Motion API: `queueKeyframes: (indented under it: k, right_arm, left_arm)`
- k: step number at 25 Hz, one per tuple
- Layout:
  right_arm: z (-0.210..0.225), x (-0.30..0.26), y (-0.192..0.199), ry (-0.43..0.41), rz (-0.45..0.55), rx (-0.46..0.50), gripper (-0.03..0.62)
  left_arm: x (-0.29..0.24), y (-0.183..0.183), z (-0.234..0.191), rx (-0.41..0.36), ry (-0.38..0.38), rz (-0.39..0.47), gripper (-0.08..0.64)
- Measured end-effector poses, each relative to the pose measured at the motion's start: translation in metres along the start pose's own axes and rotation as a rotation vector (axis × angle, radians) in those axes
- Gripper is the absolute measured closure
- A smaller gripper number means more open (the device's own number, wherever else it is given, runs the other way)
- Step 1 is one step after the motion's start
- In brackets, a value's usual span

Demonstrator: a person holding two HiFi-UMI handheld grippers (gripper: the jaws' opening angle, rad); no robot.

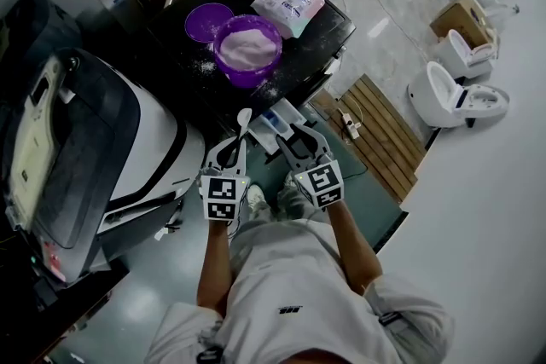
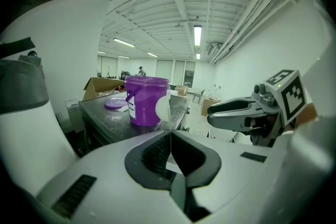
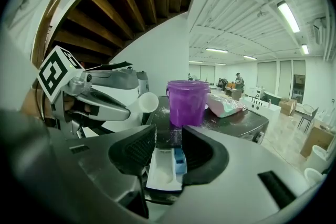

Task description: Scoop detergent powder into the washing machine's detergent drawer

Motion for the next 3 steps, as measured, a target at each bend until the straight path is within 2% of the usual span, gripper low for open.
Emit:
queueKeyframes:
  k: [3]
  right_arm:
    - [0.0002, -0.0041, -0.0052, -0.004, 0.011, 0.015, 0.437]
  left_arm:
    - [0.0001, -0.0016, -0.0014, -0.004, 0.000, 0.012, 0.545]
Point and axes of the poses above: the fingertips, and each gripper's own axes: x backward along the fingers, z to its right, y out of its underside, the point moved 5 cm from there along x, backward along the fingers, and after that the axes turned 12 degrees about y, right-handed, at the moved point
